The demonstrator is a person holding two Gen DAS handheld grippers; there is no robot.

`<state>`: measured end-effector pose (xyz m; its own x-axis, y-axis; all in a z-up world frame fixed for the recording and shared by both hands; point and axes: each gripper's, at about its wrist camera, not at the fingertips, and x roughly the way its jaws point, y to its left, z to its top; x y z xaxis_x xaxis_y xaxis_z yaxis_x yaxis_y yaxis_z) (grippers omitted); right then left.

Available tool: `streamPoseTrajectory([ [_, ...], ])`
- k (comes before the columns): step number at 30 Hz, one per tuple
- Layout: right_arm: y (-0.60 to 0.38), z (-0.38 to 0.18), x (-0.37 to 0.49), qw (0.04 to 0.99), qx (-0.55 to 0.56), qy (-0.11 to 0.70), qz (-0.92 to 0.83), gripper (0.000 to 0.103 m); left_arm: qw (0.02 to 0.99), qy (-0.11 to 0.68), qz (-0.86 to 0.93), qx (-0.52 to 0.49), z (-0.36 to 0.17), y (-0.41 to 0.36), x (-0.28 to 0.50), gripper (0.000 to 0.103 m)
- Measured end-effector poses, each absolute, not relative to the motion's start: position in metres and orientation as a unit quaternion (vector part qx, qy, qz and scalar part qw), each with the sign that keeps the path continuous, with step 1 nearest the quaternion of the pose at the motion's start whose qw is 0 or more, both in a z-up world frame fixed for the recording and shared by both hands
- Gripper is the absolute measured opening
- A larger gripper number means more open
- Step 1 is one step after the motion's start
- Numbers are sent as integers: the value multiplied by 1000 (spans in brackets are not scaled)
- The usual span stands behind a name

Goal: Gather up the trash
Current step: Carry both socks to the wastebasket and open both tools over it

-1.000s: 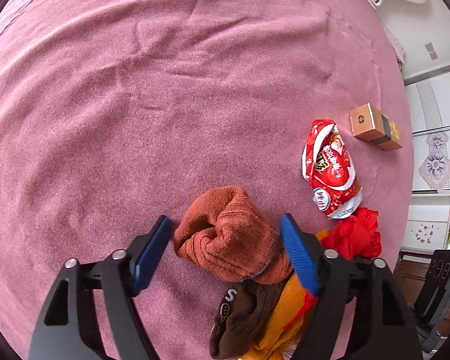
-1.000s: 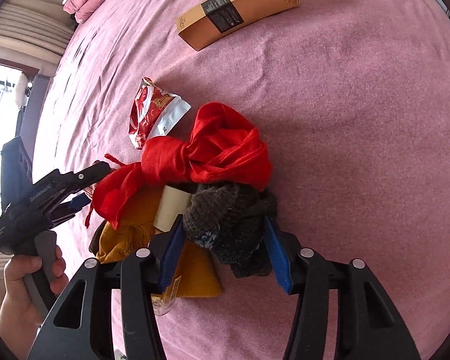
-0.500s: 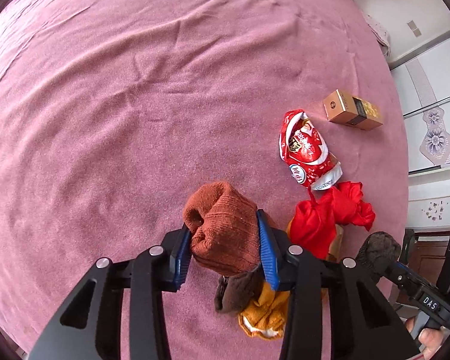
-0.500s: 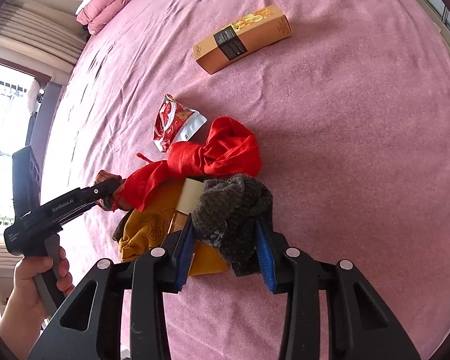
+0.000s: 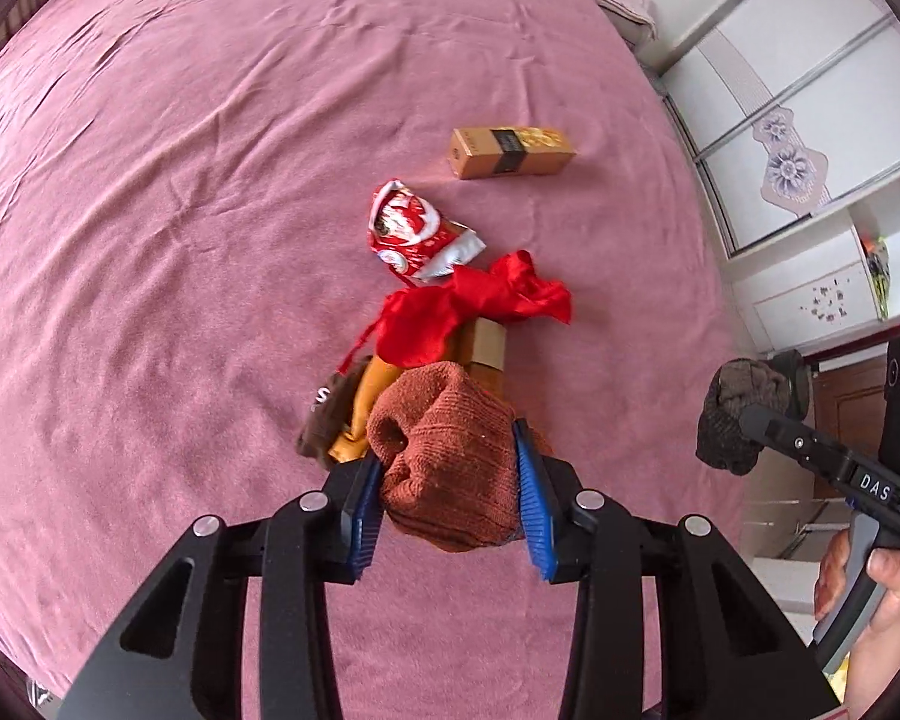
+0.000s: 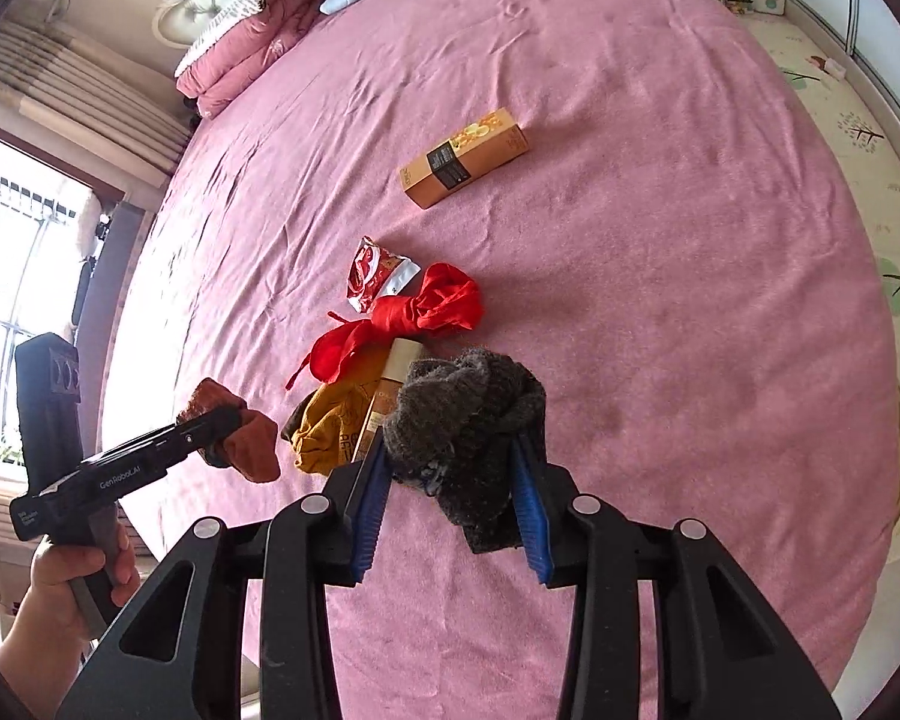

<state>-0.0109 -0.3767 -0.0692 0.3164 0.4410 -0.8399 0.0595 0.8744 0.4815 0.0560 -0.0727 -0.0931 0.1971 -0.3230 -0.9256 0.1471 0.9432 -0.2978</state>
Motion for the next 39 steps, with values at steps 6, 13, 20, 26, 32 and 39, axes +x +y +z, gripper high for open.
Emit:
streamPoseTrajectory([
  [6,-418,-43,-52,798,225,549,102,38,761,613,-212,-22,-75,-138,25,39],
  [13,-470,-28,-105,809,244,530,68,38,744,605,-281,37,-64,-229,-7,39],
  [20,-527,-31,-154,810,270,521,24,38,719,596,-344,93,-62,-317,-34,39],
  [26,-579,-41,-181,808,293,511,-14,38,701,587,-383,129,-67,-385,-49,39],
  [32,-625,-46,-199,808,306,502,-48,38,680,582,-417,158,-77,-451,-56,39],
  [39,-673,-53,-211,806,316,495,-81,38,657,577,-448,185,-89,-514,-59,39],
])
